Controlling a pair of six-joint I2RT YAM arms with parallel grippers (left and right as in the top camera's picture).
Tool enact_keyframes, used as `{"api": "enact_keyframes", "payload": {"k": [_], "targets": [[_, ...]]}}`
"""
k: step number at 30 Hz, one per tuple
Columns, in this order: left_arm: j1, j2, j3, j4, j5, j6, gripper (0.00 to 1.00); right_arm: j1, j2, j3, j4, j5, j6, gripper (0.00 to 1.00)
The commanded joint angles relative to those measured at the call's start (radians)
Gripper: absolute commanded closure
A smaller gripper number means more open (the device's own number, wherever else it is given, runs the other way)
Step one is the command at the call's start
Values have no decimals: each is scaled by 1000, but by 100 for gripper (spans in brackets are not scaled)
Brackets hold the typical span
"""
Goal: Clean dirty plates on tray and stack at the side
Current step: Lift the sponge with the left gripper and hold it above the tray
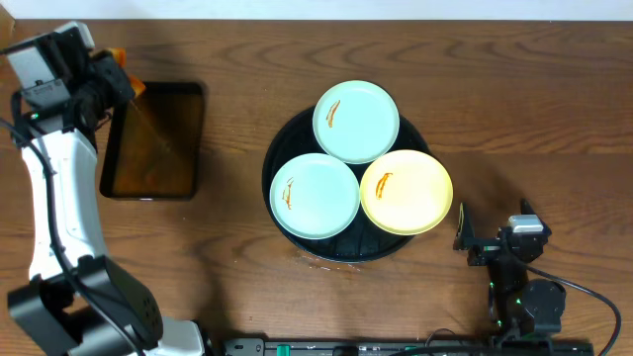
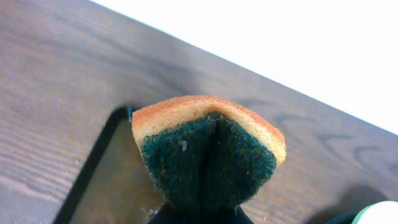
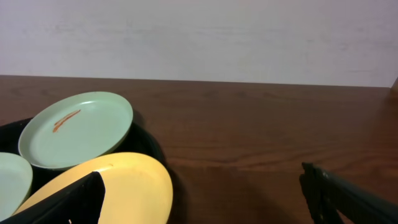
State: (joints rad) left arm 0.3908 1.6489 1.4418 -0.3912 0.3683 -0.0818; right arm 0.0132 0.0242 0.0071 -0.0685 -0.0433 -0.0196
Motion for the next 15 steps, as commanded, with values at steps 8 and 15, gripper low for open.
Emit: {"api": "enact_keyframes", "payload": {"k": [8, 15], "targets": [[3, -29, 14, 43, 16, -6, 93, -6, -4, -2, -4, 10, -12, 1], [3, -29, 14, 55, 17, -6, 93, -6, -5, -2, -4, 10, -12, 1]]}}
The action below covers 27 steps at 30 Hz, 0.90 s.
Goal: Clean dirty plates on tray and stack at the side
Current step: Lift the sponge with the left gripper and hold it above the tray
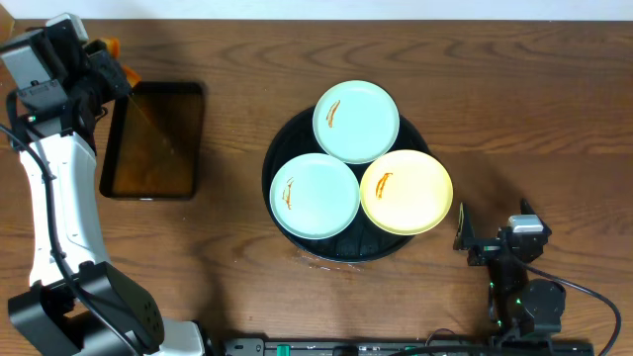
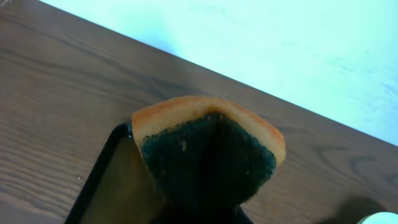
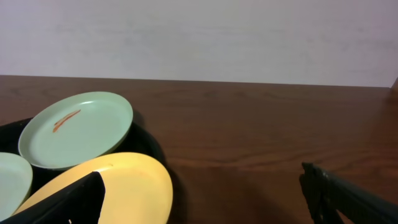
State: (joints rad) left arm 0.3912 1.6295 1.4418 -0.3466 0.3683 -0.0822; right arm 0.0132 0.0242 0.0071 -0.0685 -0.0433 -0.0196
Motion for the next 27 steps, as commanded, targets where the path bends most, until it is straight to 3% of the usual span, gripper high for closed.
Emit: {"api": "enact_keyframes", "payload": {"k": [1, 27], "targets": [[3, -10, 14, 10, 17, -5, 93, -6, -4, -2, -4, 10, -12, 1], [3, -7, 12, -19, 13, -4, 93, -6, -4, -2, -4, 9, -12, 1]]}}
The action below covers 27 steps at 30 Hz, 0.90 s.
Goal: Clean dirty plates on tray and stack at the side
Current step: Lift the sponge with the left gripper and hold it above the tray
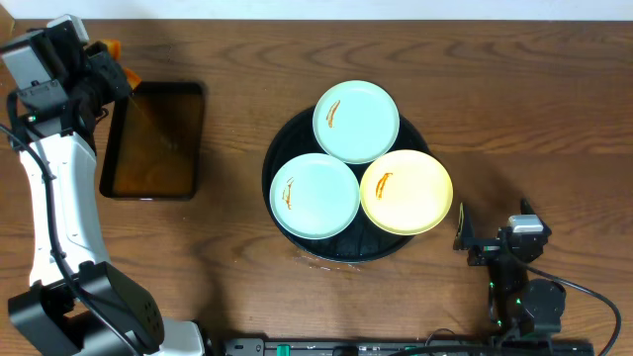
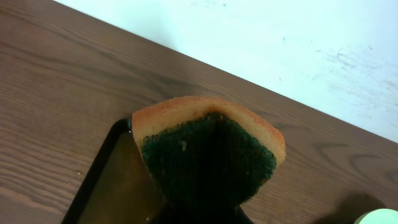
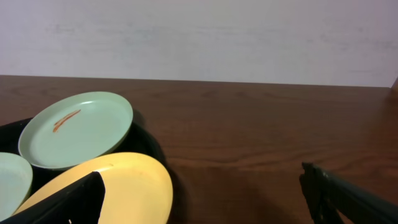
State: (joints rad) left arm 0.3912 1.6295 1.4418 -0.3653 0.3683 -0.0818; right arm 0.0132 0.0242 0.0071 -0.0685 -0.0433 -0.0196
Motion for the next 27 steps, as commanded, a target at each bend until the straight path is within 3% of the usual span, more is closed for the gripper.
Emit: {"api": "enact_keyframes", "payload": {"k": [1, 27], "targets": [[3, -7, 12, 0, 13, -5, 93, -6, -5, -2, -4, 9, -12, 1], [3, 18, 0, -7, 13, -5, 92, -6, -5, -2, -4, 10, -12, 1]]}}
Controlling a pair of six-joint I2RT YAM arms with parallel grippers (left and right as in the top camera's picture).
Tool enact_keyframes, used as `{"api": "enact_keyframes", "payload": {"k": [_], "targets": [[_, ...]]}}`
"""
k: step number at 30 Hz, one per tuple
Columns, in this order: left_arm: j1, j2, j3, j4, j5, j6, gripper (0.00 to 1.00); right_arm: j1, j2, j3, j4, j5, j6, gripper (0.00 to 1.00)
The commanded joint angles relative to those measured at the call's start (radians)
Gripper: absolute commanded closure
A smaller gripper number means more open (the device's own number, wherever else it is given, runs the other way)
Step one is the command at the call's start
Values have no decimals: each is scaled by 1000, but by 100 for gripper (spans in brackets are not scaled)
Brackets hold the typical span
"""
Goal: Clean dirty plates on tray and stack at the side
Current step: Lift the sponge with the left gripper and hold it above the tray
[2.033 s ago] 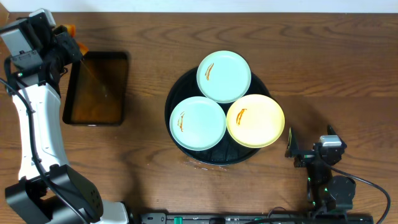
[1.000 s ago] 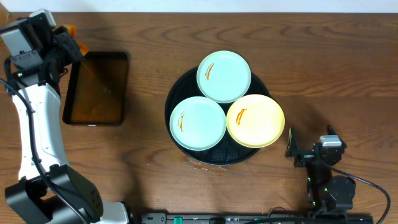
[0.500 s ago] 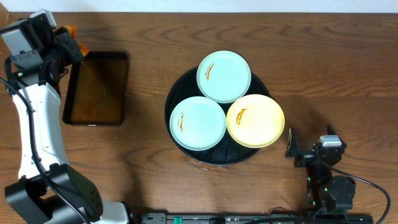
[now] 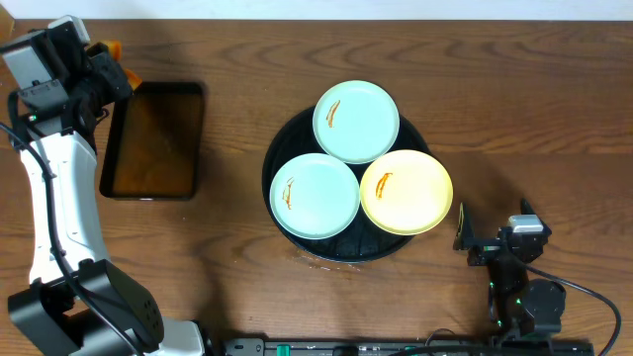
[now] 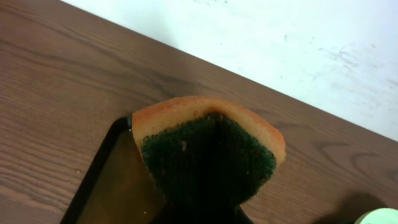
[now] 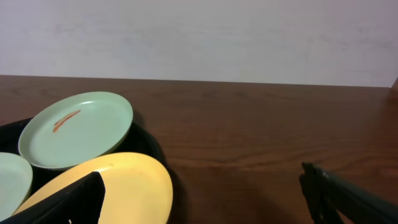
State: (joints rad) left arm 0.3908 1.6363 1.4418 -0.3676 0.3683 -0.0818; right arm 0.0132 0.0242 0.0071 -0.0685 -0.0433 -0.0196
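Observation:
A round black tray [image 4: 287,148] holds three stained plates: a pale green plate [image 4: 356,121] at the back, another pale green plate [image 4: 315,195] at the front left, and a yellow plate [image 4: 406,192] at the front right. My left gripper [image 4: 104,74] is raised at the far left, shut on a folded orange and green sponge [image 5: 208,155], over the far-left corner of a shallow dark rectangular tray [image 4: 153,140]. My right gripper [image 4: 490,237] rests open near the front right, beside the yellow plate [image 6: 112,186].
The dark rectangular tray [image 5: 106,186] holds brownish liquid. The table's far edge runs just behind the left gripper. Bare wood lies between the two trays and to the right of the round tray.
The left gripper held the folded sponge just above the rectangular tray's far-left corner. By 1.8 s ago it had shifted a little farther left and back. It has stayed there since. The right arm and plates have not moved.

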Motion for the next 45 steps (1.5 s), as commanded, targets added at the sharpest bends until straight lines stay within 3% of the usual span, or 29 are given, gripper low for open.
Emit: {"api": "enact_keyframes", "payload": {"k": [1, 38, 45], "targets": [[3, 11, 0, -6, 13, -5, 92, -6, -5, -2, -4, 9, -12, 1], [3, 11, -1, -17, -34, -3, 92, -6, -5, -2, -4, 9, -12, 1], [3, 95, -122, -16, -97, 11, 92, -6, -5, -2, -4, 10, -12, 1]]}}
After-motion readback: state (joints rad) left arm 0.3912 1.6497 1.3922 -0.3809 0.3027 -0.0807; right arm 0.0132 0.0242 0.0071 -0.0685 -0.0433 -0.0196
